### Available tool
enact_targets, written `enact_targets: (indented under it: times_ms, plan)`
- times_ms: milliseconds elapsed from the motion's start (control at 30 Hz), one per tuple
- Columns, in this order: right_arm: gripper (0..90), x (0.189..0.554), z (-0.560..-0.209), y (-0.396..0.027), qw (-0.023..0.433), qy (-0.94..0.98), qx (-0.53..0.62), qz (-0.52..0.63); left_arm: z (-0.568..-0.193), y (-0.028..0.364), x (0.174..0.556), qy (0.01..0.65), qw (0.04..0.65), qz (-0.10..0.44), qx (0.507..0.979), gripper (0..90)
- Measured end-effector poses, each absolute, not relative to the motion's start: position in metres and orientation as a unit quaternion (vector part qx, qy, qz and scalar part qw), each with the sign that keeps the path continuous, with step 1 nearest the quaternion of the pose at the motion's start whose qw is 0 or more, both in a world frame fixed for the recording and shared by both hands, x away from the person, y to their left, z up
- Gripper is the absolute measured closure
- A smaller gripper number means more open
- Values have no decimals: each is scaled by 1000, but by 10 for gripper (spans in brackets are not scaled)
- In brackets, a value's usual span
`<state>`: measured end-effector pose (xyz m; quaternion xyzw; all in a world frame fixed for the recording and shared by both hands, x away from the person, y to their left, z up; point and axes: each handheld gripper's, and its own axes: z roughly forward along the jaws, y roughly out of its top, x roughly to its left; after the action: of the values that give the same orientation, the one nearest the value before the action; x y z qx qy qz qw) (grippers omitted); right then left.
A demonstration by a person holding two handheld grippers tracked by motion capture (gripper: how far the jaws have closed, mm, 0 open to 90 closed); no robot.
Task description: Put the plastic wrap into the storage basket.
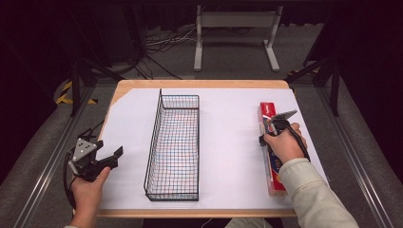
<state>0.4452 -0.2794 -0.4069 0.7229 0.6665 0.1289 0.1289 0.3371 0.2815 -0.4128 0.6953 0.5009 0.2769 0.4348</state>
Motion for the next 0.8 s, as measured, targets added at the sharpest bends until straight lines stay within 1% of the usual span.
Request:
enact_targets:
  times_ms: [67,300,400,500,800]
  plan:
    - [385,446,-406,-278,131,664,726,122,-412,282,337,500,435,279,695,227]
    - [400,447,-405,-278,130,662,728,117,-413,283,337,502,437,279,692,227]
    - [401,447,-403,-279,123,654,735,127,-412,283,337,502,438,280,691,227]
    - [401,447,-398,-280,118,651,737,140,-412,283,337,502,438,281,691,227]
    - [400,446,-380,-275,127,652,728,169,-412,282,337,501,439,281,691,227]
